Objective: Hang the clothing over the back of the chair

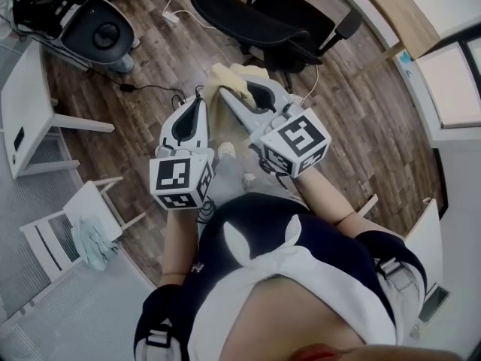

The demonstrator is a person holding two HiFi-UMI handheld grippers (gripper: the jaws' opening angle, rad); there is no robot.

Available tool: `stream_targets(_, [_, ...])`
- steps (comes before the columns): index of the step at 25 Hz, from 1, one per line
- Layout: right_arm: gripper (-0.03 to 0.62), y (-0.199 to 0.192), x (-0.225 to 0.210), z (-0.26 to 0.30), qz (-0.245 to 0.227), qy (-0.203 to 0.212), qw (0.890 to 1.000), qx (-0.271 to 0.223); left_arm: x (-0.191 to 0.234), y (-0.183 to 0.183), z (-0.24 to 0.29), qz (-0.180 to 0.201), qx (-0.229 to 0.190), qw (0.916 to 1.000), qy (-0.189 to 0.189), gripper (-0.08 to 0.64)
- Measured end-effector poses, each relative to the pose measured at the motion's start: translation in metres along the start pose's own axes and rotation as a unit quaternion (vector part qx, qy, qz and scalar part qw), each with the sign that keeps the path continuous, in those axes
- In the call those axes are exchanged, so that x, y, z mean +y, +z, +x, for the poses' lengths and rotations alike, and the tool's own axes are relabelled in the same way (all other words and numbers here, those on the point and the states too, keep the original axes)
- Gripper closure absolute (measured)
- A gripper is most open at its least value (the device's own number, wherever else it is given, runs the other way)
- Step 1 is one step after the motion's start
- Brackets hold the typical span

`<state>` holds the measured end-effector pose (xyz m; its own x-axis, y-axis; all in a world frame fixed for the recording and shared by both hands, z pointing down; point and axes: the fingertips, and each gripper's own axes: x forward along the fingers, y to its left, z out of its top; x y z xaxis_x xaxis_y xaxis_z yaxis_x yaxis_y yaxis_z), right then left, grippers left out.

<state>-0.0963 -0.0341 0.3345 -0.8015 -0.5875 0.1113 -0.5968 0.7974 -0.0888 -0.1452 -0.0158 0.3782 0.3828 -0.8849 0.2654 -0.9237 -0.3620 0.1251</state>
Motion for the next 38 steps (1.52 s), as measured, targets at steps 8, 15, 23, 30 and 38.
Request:
stream_targets(8, [0.515,0.013,-0.007,0.036,-0.016,0.007,1.0,-0.001,0.031,0.011,0.016,-0.005,-0.011,0.9999,0.005,0.554])
stream_targets(15, [0.515,0.023,-0.013,0.064,-0.027,0.019,0.999,0.0,0.05,0.017,0.03,-0.011,-0.014,0.9998,0.01,0.554])
stream_targets(23, [0.515,0.034,-0.019,0.1,-0.039,0.035,0.999,0.001,0.078,0.02,0.043,-0.024,-0.013,0.9994,0.02,0.554])
stream_targets(30, [0.515,0.047,-0.025,0.123,-0.056,0.042,0.998,-0.007,0.095,0.025,0.056,-0.026,-0.013,0.9994,0.021,0.554])
stream_targets(38, [0.515,0.062,-0.027,0.144,-0.073,0.038,0.997,-0.011,0.113,0.032,0.061,-0.027,-0.019,0.9992,0.021,0.554])
